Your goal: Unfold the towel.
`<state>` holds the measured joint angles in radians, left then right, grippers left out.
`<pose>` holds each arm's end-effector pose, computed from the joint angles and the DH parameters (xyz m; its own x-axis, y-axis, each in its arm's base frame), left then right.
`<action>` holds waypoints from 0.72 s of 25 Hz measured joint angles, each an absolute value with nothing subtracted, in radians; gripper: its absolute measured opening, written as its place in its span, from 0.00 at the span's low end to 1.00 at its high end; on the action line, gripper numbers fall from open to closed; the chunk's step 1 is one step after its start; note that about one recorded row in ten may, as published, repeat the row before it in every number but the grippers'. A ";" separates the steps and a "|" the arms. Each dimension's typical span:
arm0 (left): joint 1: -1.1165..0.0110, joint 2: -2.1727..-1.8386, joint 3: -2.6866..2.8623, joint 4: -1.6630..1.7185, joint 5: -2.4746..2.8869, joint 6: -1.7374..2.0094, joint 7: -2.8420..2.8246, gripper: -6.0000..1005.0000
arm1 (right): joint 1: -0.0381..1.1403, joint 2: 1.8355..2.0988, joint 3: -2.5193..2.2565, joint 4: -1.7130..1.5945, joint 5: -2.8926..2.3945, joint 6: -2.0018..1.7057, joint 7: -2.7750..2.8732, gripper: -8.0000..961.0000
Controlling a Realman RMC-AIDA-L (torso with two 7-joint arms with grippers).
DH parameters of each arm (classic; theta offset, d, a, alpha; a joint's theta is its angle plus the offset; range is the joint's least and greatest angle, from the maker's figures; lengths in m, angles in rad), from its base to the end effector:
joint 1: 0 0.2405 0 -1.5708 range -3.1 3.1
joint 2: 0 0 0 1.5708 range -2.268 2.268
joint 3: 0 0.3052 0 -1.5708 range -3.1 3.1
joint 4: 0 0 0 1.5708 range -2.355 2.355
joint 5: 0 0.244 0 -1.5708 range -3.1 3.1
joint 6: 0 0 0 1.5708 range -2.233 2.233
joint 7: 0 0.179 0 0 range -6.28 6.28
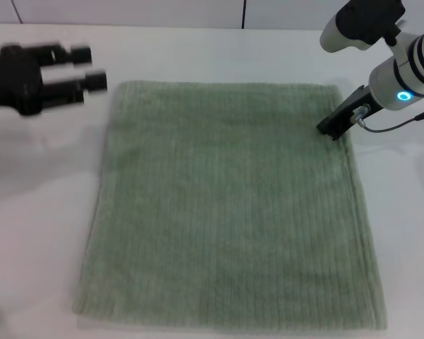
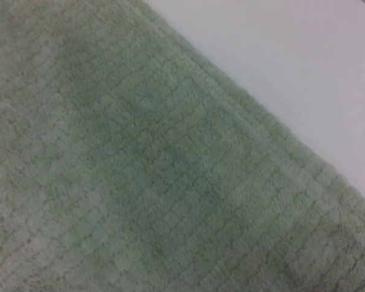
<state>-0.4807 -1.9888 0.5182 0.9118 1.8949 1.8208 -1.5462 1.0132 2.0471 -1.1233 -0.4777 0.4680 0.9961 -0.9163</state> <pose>-0.2968 0.3852 0.0733 0.7544 0.2271 0.6159 0.4368 -0.8740 -0.2128 0.2504 0.5214 -0.1064 0.7931 -0.5737 0.2046 -0.4199 -0.7583 -0.4986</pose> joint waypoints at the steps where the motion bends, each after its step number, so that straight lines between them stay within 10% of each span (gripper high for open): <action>1: -0.479 -1.994 0.505 0.906 1.867 1.809 -1.532 0.60 | 1.013 2.047 -1.124 -0.478 0.468 0.993 -0.916 0.01; 18: -0.548 -2.061 0.384 0.498 1.455 1.414 -1.149 0.60 | 0.945 2.086 -1.266 -0.746 0.641 0.564 -0.909 0.01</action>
<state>-0.5480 -2.0611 0.3838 0.4981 1.4546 1.4142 -1.1488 0.9449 2.0859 -1.2660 -0.7459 0.6415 0.5640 -0.9088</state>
